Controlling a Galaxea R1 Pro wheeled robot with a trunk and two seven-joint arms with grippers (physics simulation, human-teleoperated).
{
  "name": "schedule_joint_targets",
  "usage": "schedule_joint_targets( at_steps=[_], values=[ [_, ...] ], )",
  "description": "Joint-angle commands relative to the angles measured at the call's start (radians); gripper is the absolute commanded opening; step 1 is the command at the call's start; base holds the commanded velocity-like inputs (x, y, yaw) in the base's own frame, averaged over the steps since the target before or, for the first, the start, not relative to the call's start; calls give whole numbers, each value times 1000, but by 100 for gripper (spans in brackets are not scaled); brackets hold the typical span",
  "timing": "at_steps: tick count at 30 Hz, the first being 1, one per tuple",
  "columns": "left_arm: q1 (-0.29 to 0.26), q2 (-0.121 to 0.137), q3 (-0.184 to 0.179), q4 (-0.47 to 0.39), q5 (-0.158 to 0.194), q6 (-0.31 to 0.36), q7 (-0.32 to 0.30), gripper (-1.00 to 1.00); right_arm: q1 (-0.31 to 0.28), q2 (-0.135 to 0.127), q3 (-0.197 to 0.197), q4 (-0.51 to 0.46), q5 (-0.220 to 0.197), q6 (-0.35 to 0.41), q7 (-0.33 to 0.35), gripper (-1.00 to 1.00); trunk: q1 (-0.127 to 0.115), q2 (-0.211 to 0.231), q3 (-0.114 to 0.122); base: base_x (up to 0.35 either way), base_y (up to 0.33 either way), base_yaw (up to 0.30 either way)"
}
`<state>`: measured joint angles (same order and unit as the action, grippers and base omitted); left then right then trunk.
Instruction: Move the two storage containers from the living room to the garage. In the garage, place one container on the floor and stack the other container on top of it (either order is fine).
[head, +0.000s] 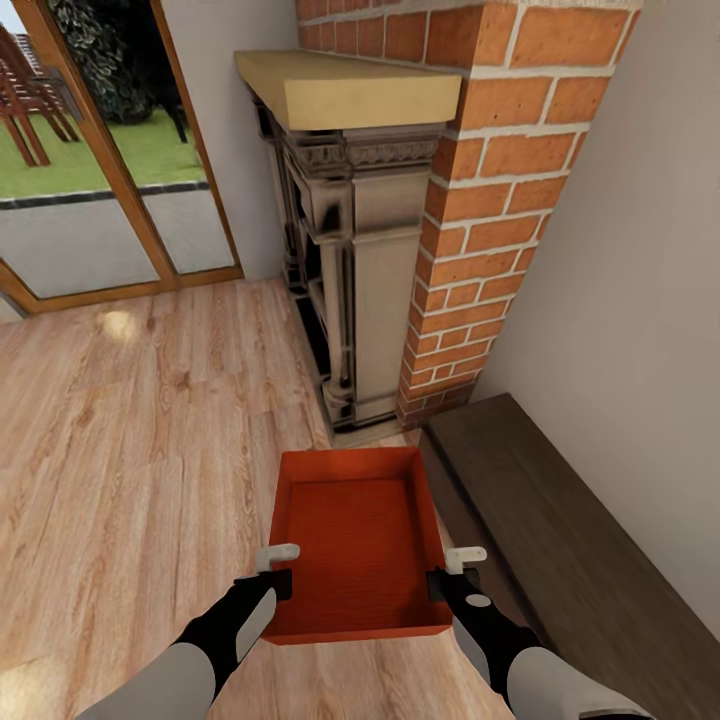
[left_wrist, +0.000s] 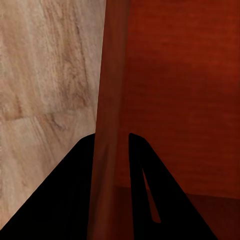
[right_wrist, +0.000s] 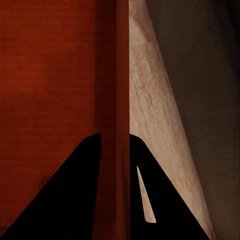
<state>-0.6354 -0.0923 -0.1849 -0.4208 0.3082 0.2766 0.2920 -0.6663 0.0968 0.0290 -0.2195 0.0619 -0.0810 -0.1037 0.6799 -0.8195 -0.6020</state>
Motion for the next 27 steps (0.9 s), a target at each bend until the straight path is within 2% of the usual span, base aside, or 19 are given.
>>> schedule_joint_targets(
  at_steps=[1, 27],
  values=[
    [-1, 1, 14, -5, -27, -27, 35, -100, 1, 0, -9, 3, 4, -3, -7, -100, 0, -1, 1, 0, 0, 0],
    [-1, 2, 16, -5, -27, -27, 36, -100, 1, 0, -10, 3, 4, -3, -7, -100, 0, -1, 42, 0, 0, 0]
  ],
)
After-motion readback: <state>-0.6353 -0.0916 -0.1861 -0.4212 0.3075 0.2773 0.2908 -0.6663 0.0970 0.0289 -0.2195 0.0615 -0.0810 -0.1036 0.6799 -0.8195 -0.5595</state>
